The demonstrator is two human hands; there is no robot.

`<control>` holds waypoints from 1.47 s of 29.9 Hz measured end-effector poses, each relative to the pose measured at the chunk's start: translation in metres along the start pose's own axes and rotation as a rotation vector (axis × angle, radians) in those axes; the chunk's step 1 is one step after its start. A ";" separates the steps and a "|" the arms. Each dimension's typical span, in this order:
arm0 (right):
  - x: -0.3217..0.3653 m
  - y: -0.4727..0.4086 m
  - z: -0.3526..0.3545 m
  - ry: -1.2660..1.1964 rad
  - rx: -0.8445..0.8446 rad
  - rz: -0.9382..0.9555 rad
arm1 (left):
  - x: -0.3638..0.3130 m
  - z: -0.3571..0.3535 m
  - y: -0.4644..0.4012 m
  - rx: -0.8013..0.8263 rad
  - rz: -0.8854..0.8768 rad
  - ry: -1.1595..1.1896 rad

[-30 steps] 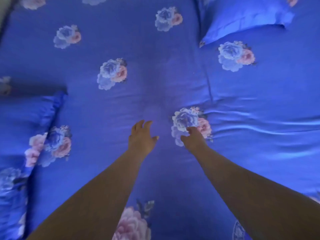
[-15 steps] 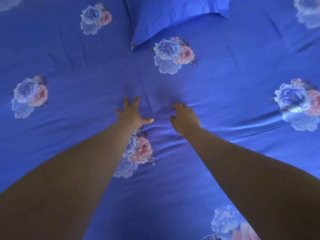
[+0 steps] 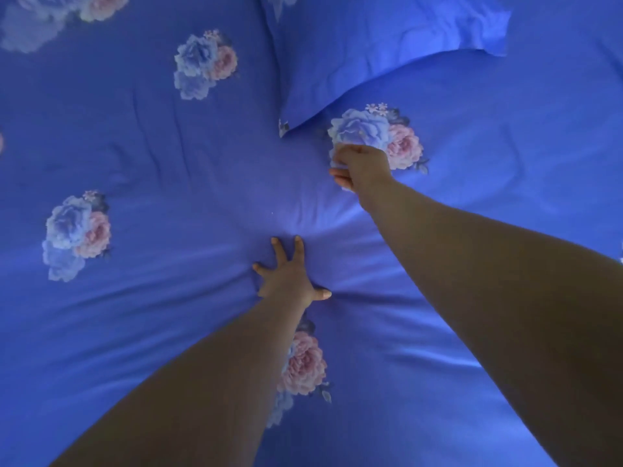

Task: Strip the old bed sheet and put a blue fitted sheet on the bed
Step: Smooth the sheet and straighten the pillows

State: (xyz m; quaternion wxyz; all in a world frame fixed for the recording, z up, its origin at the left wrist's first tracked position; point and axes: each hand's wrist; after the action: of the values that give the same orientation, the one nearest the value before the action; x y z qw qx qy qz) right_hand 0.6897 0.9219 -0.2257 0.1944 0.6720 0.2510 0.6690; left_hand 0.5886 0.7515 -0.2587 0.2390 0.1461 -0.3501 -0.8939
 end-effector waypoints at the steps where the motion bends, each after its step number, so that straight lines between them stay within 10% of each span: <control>1: 0.013 -0.007 -0.010 -0.142 0.025 -0.053 | 0.000 -0.001 -0.002 0.010 0.010 0.005; 7: 0.055 -0.057 -0.049 -0.696 0.191 -0.157 | -0.006 -0.001 0.000 0.018 0.048 0.047; 35: -0.051 0.092 0.016 -0.358 -0.009 -0.120 | 0.014 -0.001 0.007 -0.114 -0.112 0.007; 39: -0.120 0.172 0.019 -0.274 -0.074 -0.196 | 0.043 -0.003 0.038 -0.087 -0.315 0.730; 44: -0.214 0.306 -0.013 -0.037 -0.053 -0.296 | 0.049 -0.035 0.117 0.083 -0.097 1.506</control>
State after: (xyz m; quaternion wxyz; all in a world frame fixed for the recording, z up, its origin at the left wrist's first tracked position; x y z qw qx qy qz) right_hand 0.7049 0.5486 -0.2136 0.3134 0.6347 0.3258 0.6268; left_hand 0.6001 0.6308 -0.2064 0.3685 0.7416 -0.1187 -0.5478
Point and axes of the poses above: each hand's wrist, its own y-axis away from the middle knuckle, its own z-axis out of the back of the hand, x = y × z, and after that the axes turned 8 degrees about y, right-handed
